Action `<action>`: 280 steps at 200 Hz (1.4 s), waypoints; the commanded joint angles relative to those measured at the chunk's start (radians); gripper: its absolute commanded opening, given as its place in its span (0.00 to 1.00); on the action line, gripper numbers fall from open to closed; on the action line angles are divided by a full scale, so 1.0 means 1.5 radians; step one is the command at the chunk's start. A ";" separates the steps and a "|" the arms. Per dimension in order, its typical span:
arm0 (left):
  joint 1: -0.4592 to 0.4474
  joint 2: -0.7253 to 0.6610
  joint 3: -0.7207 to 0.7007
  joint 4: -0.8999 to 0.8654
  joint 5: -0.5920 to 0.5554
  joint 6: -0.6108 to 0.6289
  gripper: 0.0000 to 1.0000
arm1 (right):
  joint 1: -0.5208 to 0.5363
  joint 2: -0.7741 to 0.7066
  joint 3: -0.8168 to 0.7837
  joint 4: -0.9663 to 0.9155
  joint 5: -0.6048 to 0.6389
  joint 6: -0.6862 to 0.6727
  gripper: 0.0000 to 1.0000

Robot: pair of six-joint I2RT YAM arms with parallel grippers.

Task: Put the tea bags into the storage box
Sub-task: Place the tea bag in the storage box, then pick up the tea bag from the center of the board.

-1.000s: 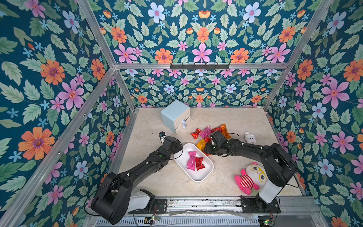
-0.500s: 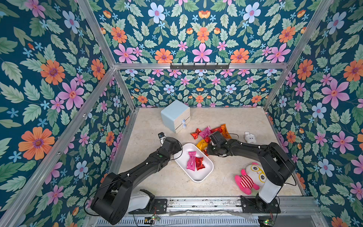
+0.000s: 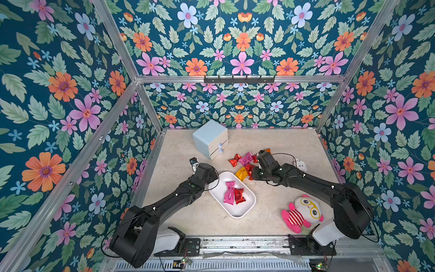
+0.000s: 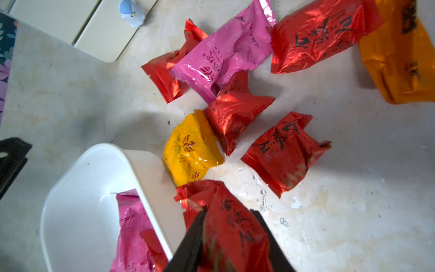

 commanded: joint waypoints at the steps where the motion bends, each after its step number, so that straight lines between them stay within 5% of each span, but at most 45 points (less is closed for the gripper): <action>1: 0.000 0.000 0.007 -0.002 -0.015 -0.003 0.98 | 0.022 -0.014 -0.007 0.000 -0.036 -0.016 0.33; 58: 0.000 -0.015 0.011 -0.020 -0.026 0.002 0.98 | 0.132 0.008 0.013 -0.038 -0.053 -0.043 0.33; 119: 0.000 -0.011 0.010 -0.020 -0.027 -0.005 0.98 | 0.163 0.005 -0.040 -0.041 -0.091 -0.016 0.34; 195: 0.000 0.008 0.014 -0.012 -0.019 -0.008 0.98 | 0.164 -0.025 -0.014 -0.060 0.006 -0.015 0.67; 243: 0.000 0.010 0.007 -0.003 -0.014 -0.012 0.98 | 0.124 -0.015 0.024 -0.063 0.070 -0.009 0.69; 280: 0.000 0.004 0.004 -0.004 -0.010 -0.008 0.98 | 0.019 0.000 0.036 -0.049 0.088 0.031 0.65</action>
